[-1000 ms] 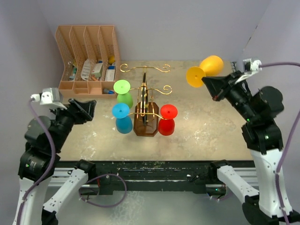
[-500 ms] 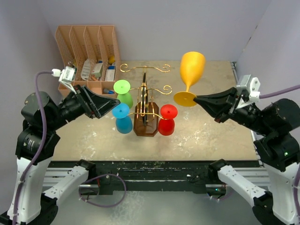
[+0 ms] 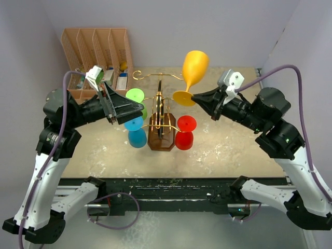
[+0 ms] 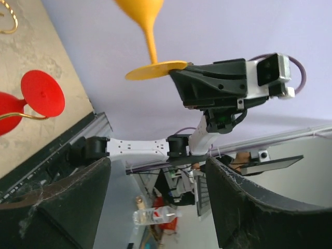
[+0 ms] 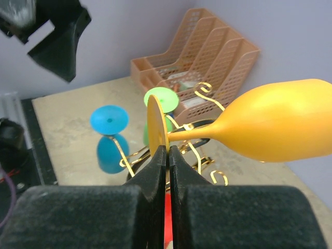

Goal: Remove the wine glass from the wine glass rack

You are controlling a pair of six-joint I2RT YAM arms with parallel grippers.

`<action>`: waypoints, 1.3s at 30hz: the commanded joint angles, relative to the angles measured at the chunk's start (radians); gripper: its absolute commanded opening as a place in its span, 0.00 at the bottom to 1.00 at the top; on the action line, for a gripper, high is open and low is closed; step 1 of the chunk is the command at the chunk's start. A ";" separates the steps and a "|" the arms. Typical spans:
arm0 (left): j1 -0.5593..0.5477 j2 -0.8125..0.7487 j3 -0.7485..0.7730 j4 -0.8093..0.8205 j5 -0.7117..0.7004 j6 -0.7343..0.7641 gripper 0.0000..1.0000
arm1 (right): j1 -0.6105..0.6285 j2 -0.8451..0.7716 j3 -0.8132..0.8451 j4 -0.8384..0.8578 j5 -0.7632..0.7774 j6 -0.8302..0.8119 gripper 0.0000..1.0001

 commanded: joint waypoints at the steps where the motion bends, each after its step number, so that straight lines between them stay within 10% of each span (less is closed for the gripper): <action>1: 0.006 0.000 -0.055 0.115 0.022 -0.192 0.77 | 0.037 -0.017 -0.024 0.199 0.159 -0.087 0.00; 13: 0.006 0.008 -0.059 0.072 -0.060 -0.216 0.75 | 0.626 0.063 -0.143 0.378 0.874 -0.480 0.00; 19: 0.006 -0.015 -0.051 0.017 -0.080 -0.205 0.75 | 0.835 0.057 -0.336 0.760 1.233 -0.819 0.00; 31: 0.007 -0.085 -0.061 -0.083 -0.124 -0.213 0.73 | 0.918 0.121 -0.662 1.489 1.229 -1.424 0.00; 39: 0.007 -0.059 -0.097 -0.075 -0.095 -0.189 0.73 | 0.941 0.200 -0.656 1.643 1.191 -1.545 0.00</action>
